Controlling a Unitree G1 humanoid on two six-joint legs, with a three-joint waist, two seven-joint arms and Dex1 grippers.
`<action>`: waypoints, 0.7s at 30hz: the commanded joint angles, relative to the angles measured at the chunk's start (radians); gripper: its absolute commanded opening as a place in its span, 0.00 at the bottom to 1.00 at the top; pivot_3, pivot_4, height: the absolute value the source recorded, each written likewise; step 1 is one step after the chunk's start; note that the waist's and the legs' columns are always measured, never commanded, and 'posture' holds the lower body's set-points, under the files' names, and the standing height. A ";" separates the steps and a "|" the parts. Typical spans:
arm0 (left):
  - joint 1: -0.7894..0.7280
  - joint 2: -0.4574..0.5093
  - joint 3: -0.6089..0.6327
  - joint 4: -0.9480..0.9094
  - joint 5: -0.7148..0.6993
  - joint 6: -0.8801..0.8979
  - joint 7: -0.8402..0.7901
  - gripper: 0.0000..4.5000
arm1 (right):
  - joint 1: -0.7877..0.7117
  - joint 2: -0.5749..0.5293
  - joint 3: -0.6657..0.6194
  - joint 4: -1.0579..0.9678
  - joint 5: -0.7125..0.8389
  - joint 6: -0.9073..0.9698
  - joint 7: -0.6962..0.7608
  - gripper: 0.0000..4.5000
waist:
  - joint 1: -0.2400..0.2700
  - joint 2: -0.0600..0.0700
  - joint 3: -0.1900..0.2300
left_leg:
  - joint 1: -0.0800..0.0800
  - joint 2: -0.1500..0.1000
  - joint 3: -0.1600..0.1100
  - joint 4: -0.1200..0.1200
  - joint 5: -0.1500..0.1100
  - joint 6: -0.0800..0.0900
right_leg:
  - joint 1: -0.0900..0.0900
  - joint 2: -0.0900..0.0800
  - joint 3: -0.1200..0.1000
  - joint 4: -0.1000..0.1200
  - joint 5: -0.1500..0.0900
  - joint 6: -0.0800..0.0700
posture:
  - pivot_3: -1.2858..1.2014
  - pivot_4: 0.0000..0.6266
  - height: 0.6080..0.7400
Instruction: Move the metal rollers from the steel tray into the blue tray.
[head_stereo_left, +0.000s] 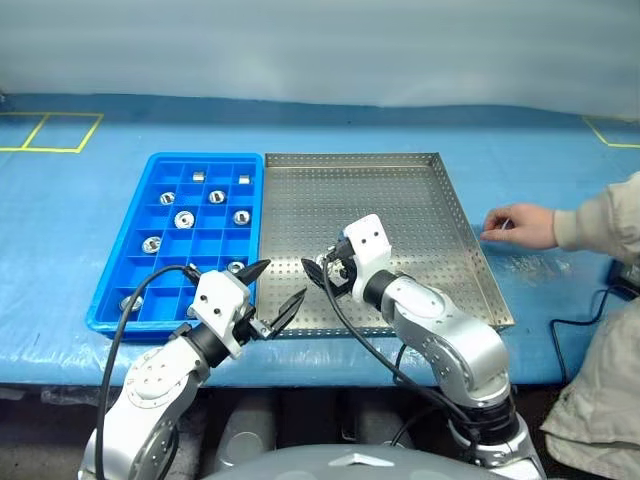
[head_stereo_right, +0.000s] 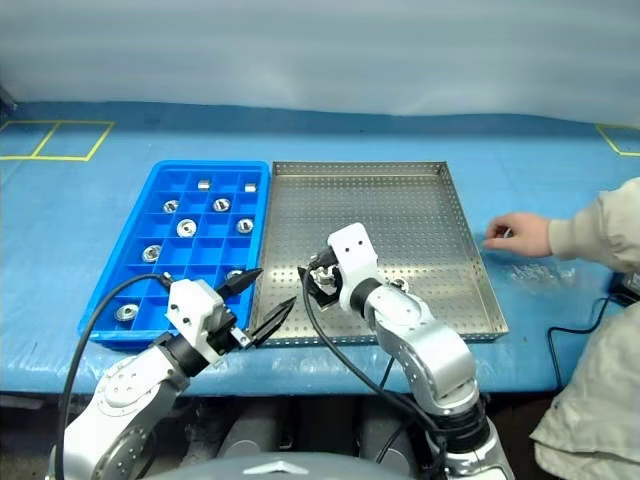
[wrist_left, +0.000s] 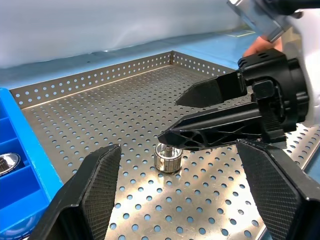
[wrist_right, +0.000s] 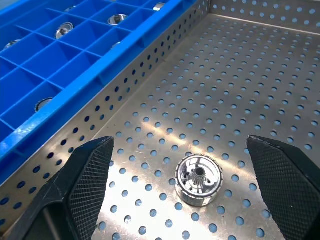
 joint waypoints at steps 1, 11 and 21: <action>0.010 0.003 0.022 -0.037 0.002 -0.008 0.012 0.90 | -0.030 0.013 -0.013 0.073 -0.024 -0.080 0.000 0.99 | 0.001 0.000 0.000 | 0.000 0.000 0.000 0.000 0.000 0.000 | 0.000 0.000 0.000 0.000 0.000 0.000 | 0.60 0.24 1.00; 0.035 0.000 0.028 -0.056 0.004 -0.009 0.031 0.90 | -0.058 0.040 -0.003 0.292 -0.061 -0.221 0.038 0.99 | 0.015 0.000 0.000 | 0.000 0.000 0.000 -0.001 0.000 0.000 | 0.000 0.000 0.000 0.000 0.000 0.000 | 0.61 0.24 1.00; 0.060 -0.006 0.023 -0.072 0.010 -0.010 0.053 0.90 | -0.033 0.041 0.032 0.359 -0.100 -0.282 0.071 0.63 | 0.028 0.000 0.000 | 0.000 0.000 0.000 -0.001 0.000 0.000 | -0.001 0.000 0.000 0.000 0.000 0.000 | 0.62 0.24 1.00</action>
